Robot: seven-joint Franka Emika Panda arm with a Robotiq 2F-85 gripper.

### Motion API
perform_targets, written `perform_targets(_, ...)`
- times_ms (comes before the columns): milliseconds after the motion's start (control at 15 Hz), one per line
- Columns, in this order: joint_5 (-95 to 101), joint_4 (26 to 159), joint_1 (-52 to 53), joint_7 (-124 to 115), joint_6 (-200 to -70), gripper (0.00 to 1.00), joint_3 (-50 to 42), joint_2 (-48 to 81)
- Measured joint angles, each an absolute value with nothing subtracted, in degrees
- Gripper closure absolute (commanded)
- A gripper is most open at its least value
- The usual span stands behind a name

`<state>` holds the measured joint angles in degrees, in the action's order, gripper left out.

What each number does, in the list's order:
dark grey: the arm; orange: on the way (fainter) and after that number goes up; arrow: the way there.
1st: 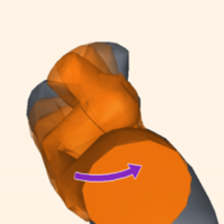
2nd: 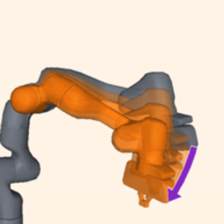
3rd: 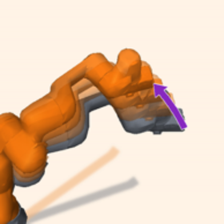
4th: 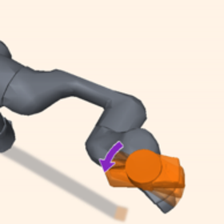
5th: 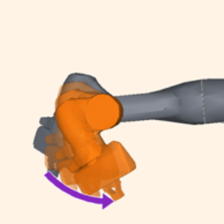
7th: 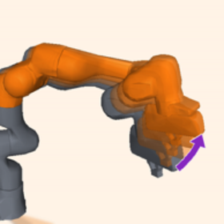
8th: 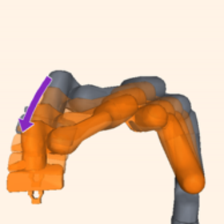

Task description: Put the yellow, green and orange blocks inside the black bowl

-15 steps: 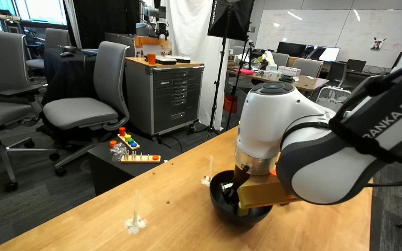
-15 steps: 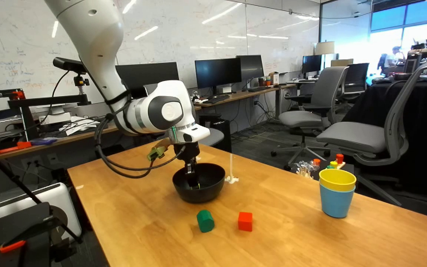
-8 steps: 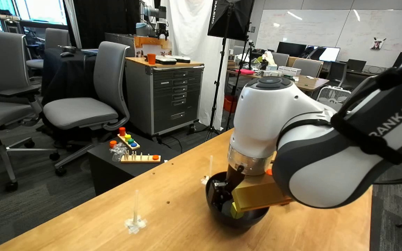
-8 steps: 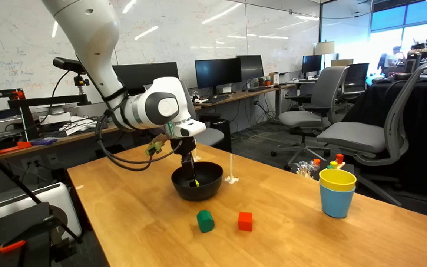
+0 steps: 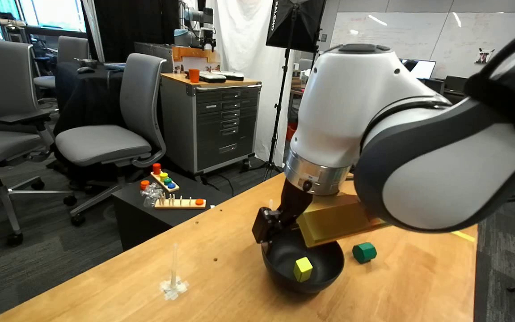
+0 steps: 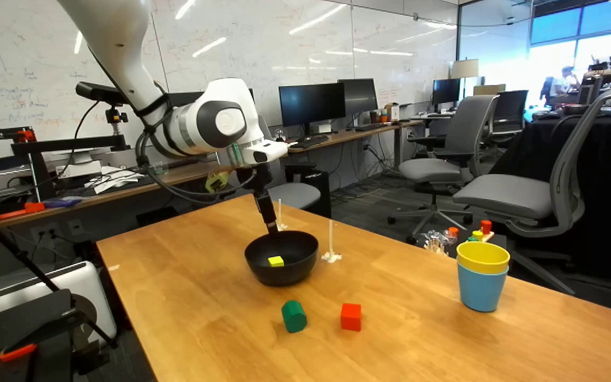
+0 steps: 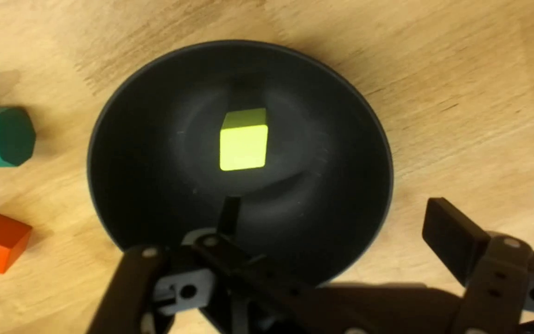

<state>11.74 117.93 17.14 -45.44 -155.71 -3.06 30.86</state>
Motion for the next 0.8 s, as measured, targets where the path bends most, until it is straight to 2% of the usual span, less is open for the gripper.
perform_targets(467, 9.2, 122.1, 15.2, -28.6, -145.7, 0.00, 0.3, 22.2)
perform_targets(800, 4.8, 124.1, 10.0, -10.2, -132.8, 0.00, 2.1, 15.9)
